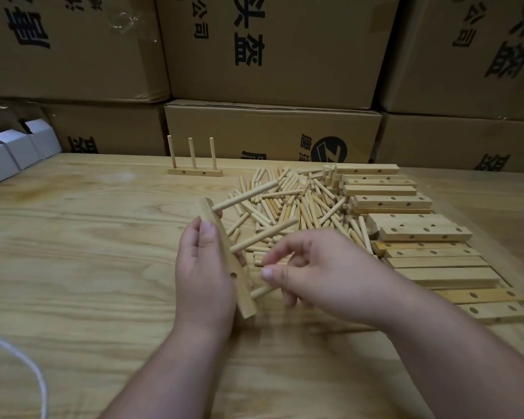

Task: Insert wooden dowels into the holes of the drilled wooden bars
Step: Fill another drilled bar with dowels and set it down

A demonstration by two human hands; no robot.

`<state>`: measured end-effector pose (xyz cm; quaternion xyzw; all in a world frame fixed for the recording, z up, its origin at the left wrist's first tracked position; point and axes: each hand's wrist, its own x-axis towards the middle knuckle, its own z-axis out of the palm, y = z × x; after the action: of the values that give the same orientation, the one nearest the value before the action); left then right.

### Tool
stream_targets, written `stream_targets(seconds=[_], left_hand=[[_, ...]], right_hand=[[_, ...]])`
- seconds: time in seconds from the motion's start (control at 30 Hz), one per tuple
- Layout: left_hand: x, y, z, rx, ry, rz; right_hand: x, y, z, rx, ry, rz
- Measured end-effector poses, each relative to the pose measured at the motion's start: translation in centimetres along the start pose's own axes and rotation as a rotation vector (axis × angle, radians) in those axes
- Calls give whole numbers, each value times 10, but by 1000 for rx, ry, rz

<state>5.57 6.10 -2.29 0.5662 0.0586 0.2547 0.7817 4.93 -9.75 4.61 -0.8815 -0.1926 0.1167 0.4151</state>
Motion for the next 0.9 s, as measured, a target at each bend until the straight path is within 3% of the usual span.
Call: stream_targets(seconds=[0.17,0.63,0.9], left_hand=[[5,3,2,-152,14,-146],[7,5,5,-320,14,-208],[16,4,-1,-419,290,-215]], right_hand=[[3,8,-19,198,146,26],[20,24,7,114,379,1],[115,5,-7,11,456,0]])
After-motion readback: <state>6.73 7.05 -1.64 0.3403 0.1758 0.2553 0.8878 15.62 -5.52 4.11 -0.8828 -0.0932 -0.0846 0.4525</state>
